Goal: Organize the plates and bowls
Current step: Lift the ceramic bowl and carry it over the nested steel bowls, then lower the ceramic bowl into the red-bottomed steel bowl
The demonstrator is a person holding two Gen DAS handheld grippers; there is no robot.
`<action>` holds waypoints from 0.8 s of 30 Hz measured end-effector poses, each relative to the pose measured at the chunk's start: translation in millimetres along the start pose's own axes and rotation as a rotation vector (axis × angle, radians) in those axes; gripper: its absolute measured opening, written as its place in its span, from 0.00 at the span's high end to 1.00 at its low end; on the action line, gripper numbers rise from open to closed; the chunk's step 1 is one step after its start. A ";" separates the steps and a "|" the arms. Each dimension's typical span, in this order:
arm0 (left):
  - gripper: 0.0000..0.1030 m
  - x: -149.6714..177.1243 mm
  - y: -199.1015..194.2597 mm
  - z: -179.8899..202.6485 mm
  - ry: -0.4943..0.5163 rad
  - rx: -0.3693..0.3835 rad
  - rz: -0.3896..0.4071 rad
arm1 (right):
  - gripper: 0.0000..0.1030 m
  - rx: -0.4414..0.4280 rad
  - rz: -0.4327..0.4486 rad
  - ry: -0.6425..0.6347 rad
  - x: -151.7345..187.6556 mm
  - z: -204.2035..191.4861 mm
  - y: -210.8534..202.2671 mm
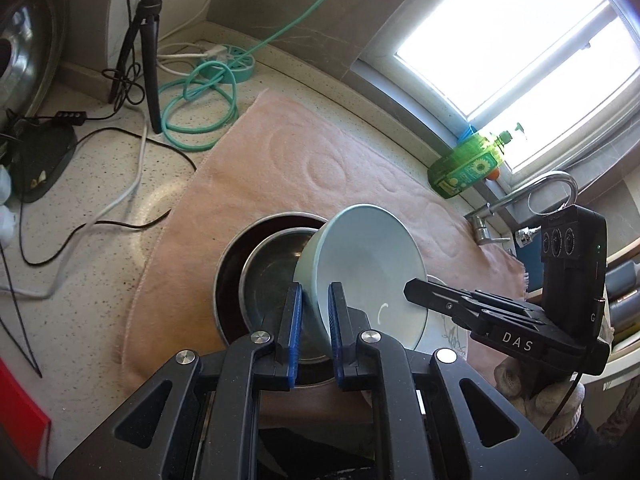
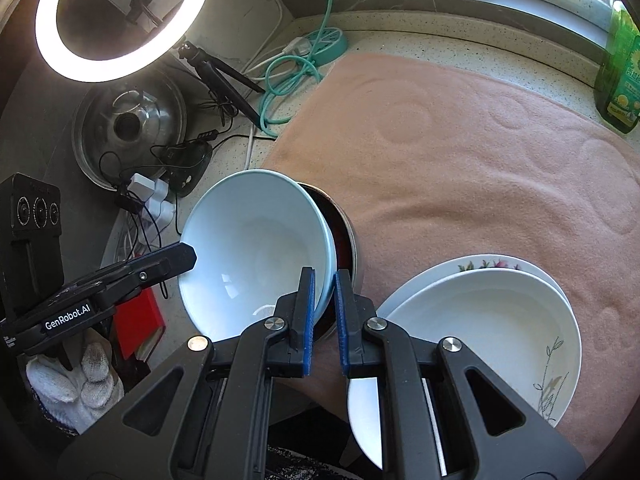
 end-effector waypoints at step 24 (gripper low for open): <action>0.89 6.3 18.5 -34.4 -0.047 -0.012 -0.072 | 0.90 0.019 -0.063 -0.001 1.9 -6.8 29.3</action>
Point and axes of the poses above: each gripper's, at about its wrist camera, not at the fingertips, and y roughly the way its jaws point, z to its right, x to its underside, the point moved 7 cm from there along y, roughly the way its jaws point, and after that the axes turned 1 degree about x, right-handed, at the moved point
